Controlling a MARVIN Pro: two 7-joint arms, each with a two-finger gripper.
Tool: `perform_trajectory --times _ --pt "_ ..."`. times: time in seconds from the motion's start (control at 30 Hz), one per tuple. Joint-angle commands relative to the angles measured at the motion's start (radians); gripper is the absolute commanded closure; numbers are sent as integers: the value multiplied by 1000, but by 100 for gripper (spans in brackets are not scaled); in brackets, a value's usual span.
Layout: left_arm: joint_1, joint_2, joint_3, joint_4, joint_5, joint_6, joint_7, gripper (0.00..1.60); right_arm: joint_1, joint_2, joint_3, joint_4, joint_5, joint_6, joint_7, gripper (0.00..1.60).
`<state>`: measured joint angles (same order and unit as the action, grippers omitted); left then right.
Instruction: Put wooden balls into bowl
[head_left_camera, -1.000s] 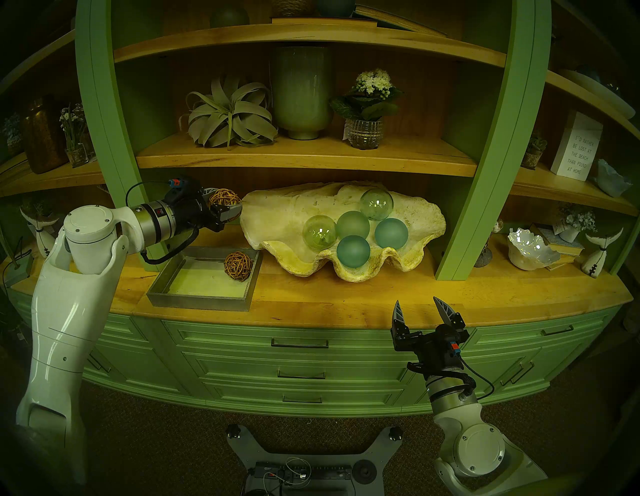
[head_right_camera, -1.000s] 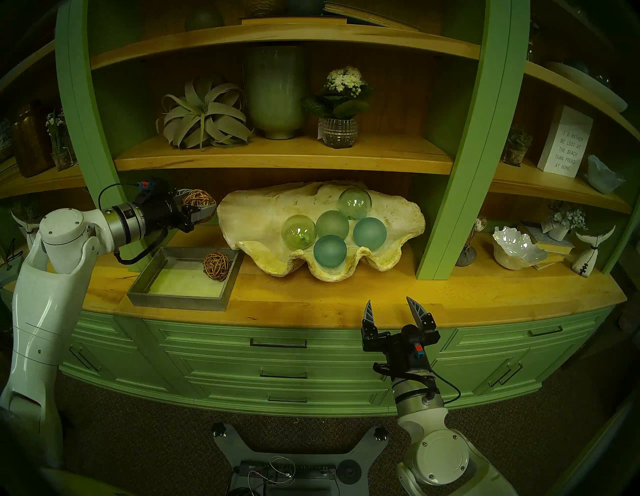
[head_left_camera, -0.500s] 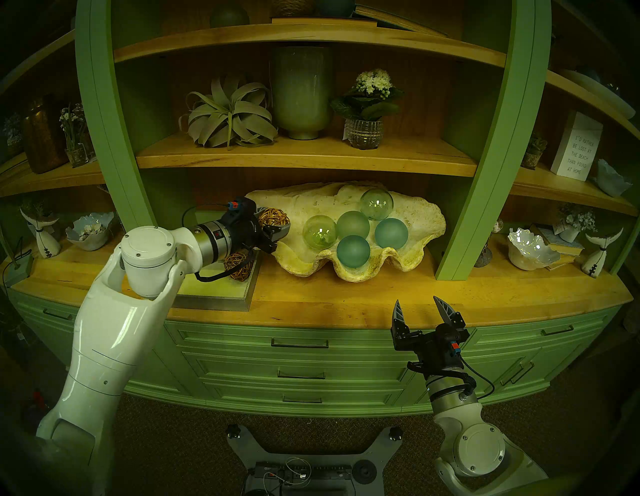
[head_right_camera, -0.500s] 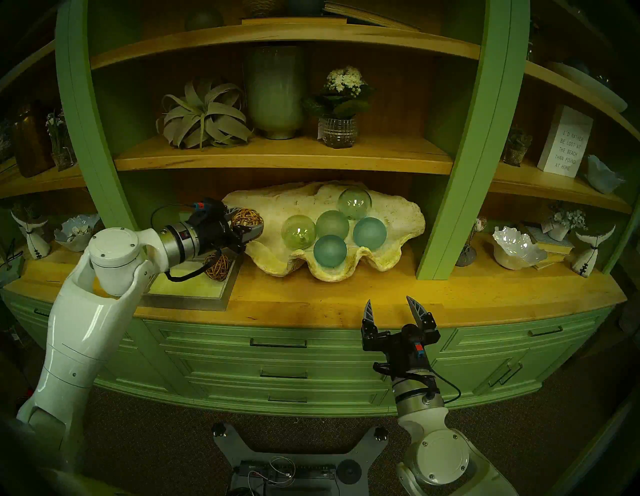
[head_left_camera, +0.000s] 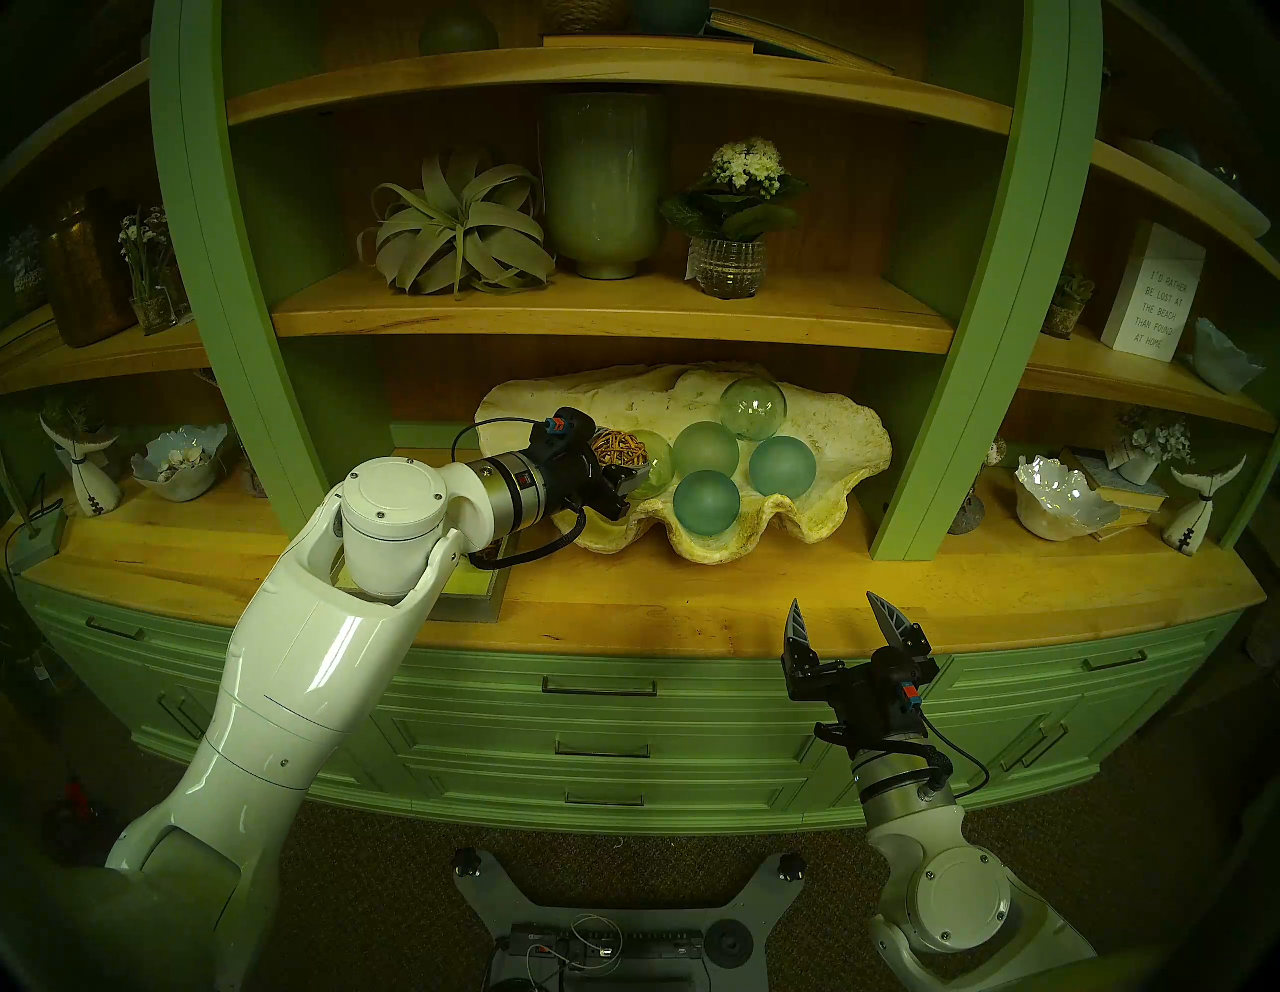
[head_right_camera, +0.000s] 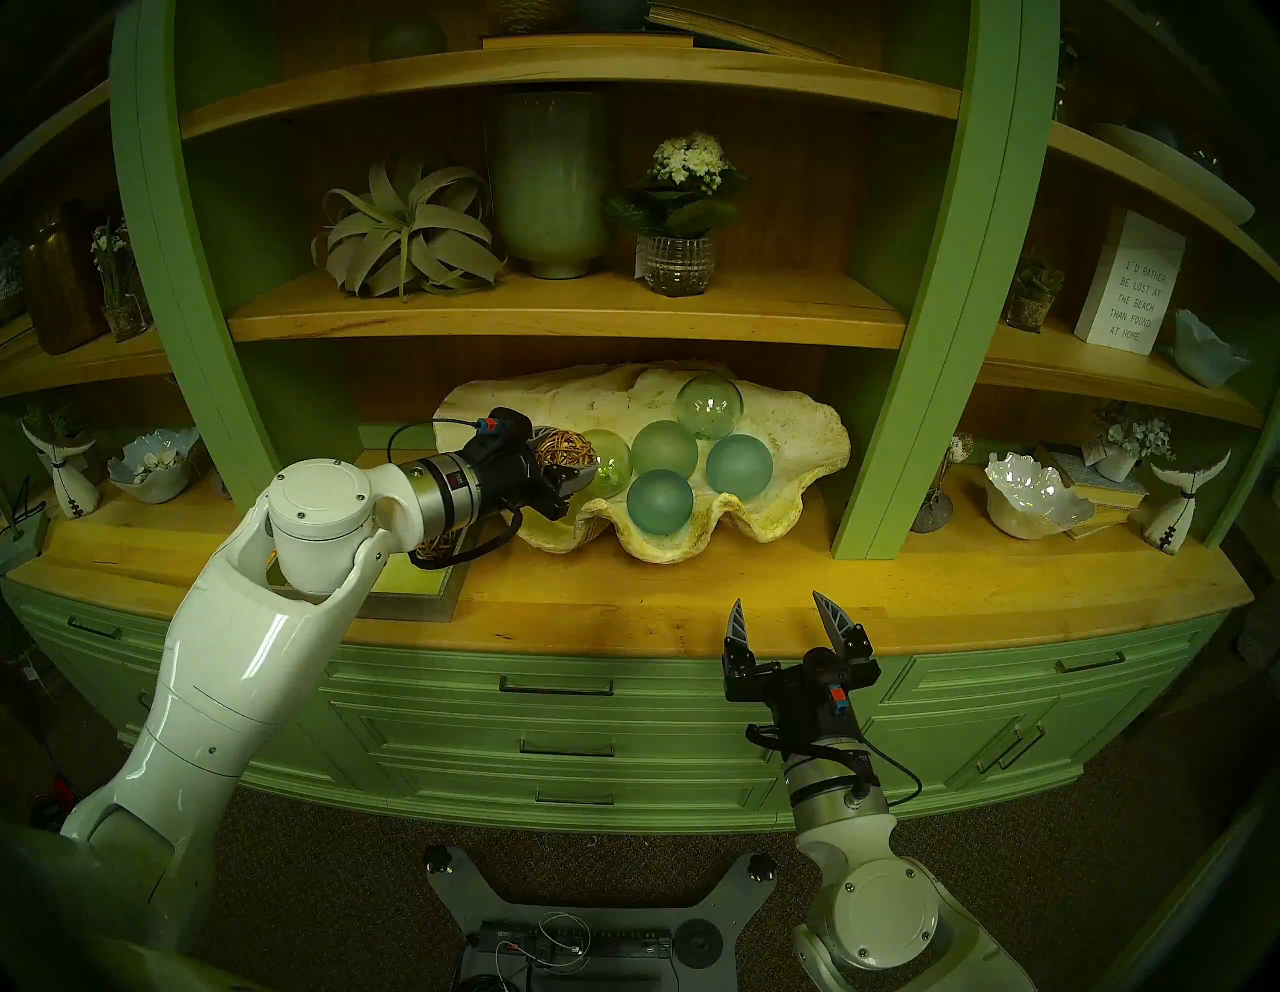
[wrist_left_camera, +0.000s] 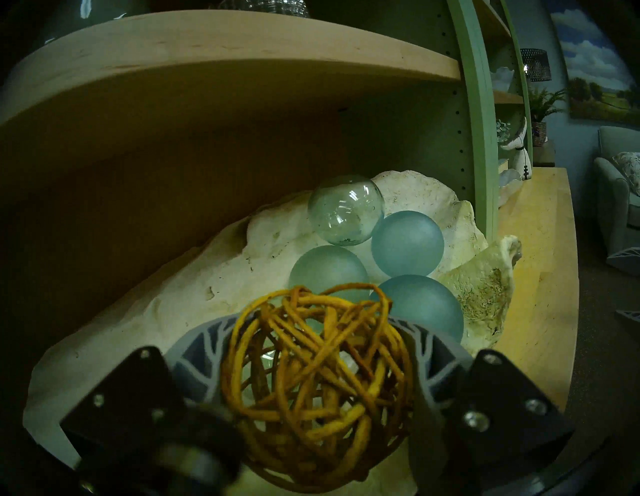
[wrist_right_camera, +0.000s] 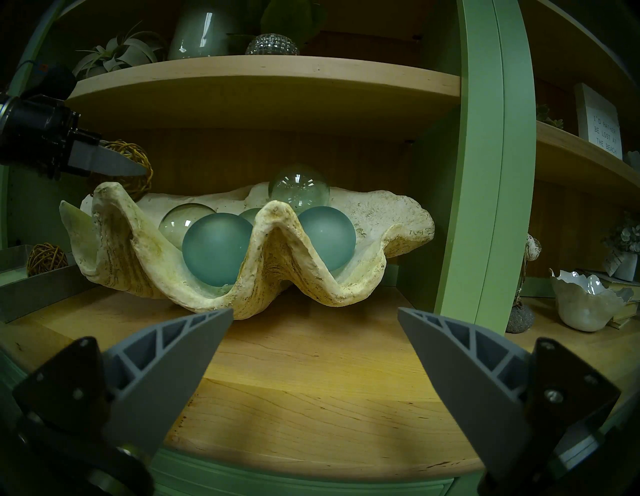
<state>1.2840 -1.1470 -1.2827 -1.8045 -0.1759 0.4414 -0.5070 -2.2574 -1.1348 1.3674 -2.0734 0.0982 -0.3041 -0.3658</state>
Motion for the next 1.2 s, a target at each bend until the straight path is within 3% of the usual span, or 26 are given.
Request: perform_trajectory --times 0.0,0.07,0.1,0.13,0.2,0.23,0.3,0.33,0.4,0.73,0.93,1.17 --pt "-67 -25 -21 6 -9 12 11 157 8 -1 1 -37 1 -7 1 0" --pt "-67 -20 -24 15 -12 10 3 151 8 -1 1 -38 1 -6 1 0" --pt "-66 -17 -25 16 -11 13 0 137 7 -1 1 -38 1 -6 1 0" --pt "-64 -14 -26 17 -13 14 -3 107 7 -1 1 -38 1 -6 1 0" --pt "-61 -8 -26 16 -14 16 -7 84 7 0 1 -38 1 -6 1 0" --pt "-61 -5 -27 17 -18 21 -15 82 7 0 1 -38 1 -6 0 0" --pt "-57 0 -26 15 -17 22 -20 40 7 0 1 -38 1 -6 0 0" --pt "-55 3 -23 13 -13 24 -21 8 7 0 1 -38 2 -6 0 0" --pt "-52 5 -22 12 -10 20 -24 0 7 0 1 -38 2 -6 0 0" --pt "-58 2 -19 19 -3 28 -24 0 7 1 1 -38 2 -6 0 0" --pt "-33 7 -82 -45 -29 22 -4 0 9 0 0 -36 1 -7 -1 0" --pt "44 62 -202 -130 -59 30 10 0 9 1 0 -35 1 -8 -1 0"
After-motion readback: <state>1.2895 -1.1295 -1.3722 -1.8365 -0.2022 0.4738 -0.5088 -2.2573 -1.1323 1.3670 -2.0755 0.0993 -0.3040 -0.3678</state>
